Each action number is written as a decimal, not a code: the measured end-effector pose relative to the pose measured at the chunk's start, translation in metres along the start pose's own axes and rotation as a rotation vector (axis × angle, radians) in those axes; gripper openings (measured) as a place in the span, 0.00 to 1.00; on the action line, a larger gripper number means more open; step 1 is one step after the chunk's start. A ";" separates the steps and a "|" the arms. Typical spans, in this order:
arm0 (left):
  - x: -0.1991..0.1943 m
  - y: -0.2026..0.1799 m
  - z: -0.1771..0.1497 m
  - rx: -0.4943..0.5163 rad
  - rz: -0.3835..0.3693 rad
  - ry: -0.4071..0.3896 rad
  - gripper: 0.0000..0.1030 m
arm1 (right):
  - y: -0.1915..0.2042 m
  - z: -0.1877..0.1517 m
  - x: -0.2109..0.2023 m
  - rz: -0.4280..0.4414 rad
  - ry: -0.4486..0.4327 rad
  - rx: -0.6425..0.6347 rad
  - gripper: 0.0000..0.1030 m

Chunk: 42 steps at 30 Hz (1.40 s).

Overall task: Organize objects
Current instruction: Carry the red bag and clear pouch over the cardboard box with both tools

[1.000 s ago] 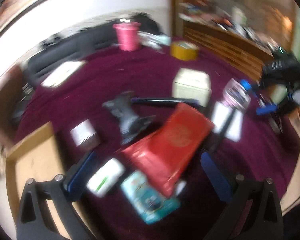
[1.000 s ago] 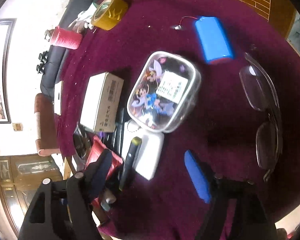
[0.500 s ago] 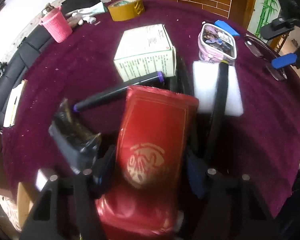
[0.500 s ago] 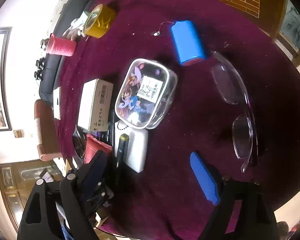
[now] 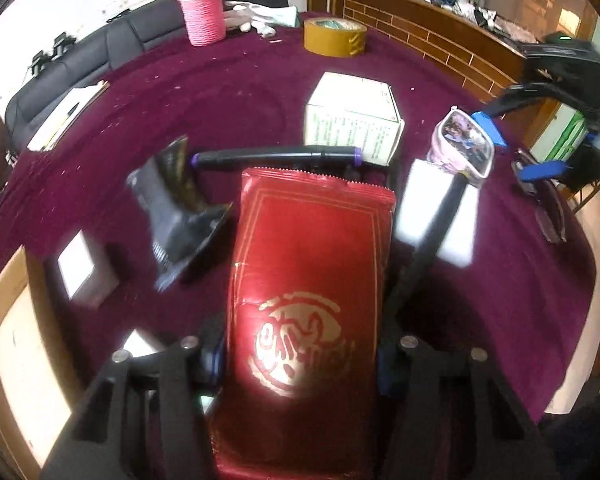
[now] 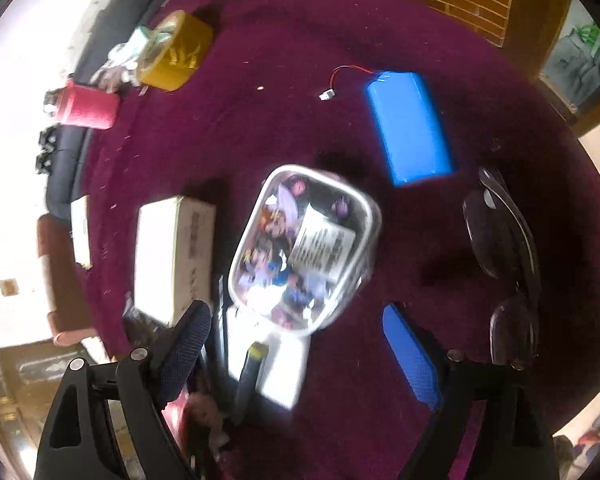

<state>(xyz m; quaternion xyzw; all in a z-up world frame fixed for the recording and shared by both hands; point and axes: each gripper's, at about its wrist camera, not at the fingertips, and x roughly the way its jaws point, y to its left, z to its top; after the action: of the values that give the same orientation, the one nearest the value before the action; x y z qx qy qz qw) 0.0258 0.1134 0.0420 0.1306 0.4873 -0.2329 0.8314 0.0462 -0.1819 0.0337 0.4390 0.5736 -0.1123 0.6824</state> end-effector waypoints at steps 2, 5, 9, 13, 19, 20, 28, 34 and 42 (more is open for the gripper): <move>-0.010 0.000 -0.007 -0.019 0.004 -0.021 0.51 | 0.007 0.005 0.007 -0.025 -0.009 -0.002 0.89; -0.027 0.001 -0.018 -0.046 0.024 -0.061 0.51 | 0.023 0.012 0.020 -0.115 -0.015 -0.043 0.89; -0.046 0.008 -0.030 -0.074 0.054 -0.102 0.51 | 0.039 0.017 0.039 -0.242 -0.021 -0.128 0.92; -0.058 0.016 -0.040 -0.108 0.068 -0.123 0.51 | 0.043 0.016 0.044 -0.272 -0.034 -0.250 0.91; -0.064 0.031 -0.050 -0.154 0.057 -0.142 0.51 | 0.025 -0.003 0.020 -0.237 -0.054 -0.349 0.90; -0.066 0.033 -0.051 -0.161 0.055 -0.145 0.51 | 0.019 -0.008 0.011 -0.222 -0.066 -0.350 0.90; -0.072 0.056 -0.060 -0.231 0.049 -0.155 0.51 | 0.012 -0.049 -0.041 -0.105 -0.134 -0.420 0.91; -0.078 0.073 -0.069 -0.261 0.074 -0.164 0.51 | 0.045 -0.092 -0.041 -0.018 -0.096 -0.535 0.91; -0.100 0.102 -0.088 -0.322 0.120 -0.195 0.51 | 0.104 -0.143 -0.024 0.043 -0.029 -0.685 0.91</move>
<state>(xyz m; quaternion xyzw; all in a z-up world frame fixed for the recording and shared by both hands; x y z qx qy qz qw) -0.0295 0.2665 0.0850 0.0016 0.4269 -0.1135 0.8972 0.0087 -0.0250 0.1100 0.1948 0.5588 0.0950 0.8005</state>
